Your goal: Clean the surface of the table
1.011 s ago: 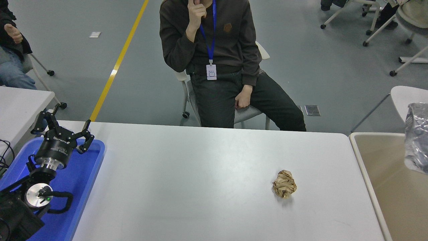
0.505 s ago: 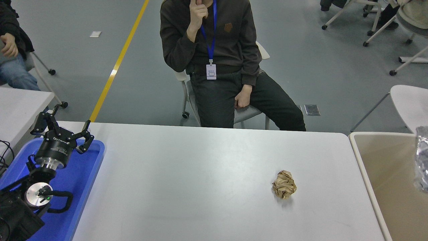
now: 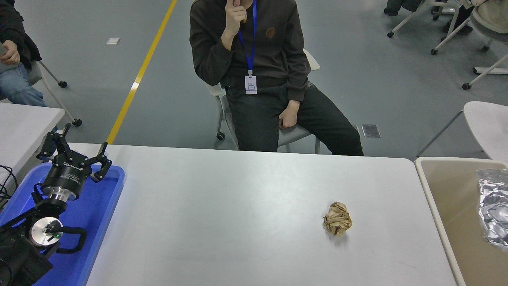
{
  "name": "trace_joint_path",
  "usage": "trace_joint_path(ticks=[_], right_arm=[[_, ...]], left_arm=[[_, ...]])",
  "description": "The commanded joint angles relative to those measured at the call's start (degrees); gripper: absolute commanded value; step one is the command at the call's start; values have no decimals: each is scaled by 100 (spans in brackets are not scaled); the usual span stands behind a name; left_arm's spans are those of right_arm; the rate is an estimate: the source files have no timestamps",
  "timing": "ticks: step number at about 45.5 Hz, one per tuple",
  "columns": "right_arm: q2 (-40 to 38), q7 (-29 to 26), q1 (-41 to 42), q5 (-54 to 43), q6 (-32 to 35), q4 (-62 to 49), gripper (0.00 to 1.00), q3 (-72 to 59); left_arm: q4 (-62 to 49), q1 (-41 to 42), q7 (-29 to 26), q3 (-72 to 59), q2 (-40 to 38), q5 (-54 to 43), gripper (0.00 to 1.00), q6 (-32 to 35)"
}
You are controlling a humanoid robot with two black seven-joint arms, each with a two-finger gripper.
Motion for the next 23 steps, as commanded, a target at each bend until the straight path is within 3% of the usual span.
trace_joint_path(ticks=[1, 15, 23], right_arm=[[703, -222, -257, 2, -192, -913, 0, -323], [985, -1540, -275, 37, -377, -958, 0, -710], [1038, -1840, -275, 177, -377, -949, 0, -719]], left_arm=[[0, 0, 0, 0, 0, 0, 100, 0], [0, 0, 0, 0, 0, 0, 100, 0], [0, 0, 0, 0, 0, 0, 100, 0]])
